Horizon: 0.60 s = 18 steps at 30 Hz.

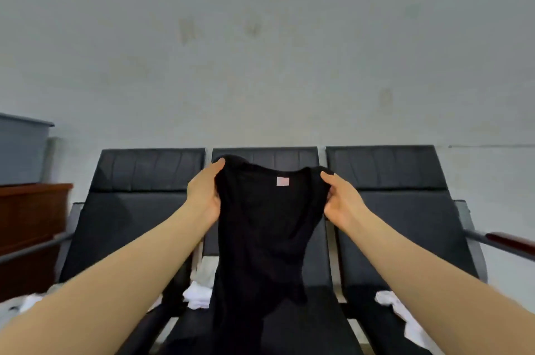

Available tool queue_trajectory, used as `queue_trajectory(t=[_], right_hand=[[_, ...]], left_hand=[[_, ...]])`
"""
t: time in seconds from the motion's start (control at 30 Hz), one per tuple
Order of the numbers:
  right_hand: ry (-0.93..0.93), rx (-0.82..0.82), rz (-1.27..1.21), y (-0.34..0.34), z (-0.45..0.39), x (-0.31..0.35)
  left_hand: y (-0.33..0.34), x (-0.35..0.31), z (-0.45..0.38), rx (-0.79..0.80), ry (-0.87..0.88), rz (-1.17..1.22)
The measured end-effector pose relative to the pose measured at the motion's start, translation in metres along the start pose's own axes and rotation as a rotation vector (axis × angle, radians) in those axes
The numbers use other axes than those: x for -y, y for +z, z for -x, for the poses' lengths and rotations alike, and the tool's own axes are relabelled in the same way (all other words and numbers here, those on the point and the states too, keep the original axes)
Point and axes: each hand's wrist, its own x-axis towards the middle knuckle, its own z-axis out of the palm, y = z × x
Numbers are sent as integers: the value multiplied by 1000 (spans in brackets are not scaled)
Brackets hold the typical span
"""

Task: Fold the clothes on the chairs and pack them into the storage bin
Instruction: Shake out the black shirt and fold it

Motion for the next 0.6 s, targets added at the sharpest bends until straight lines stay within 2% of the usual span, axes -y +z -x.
queue_trajectory(t=[0.23,0.33,0.47,0.6], right_hand=[[-303,175,116,112,32,107],[-381,215,91,145,43,141],[-459,157,153,163,40,159],[-338,34,269,145,21,142]], left_hand=[[87,-121,35,50,367,43],[114,-158,47,46,499,16],[127,-180,52,-26,606,21],[113,-165,38,-115,560,-14]])
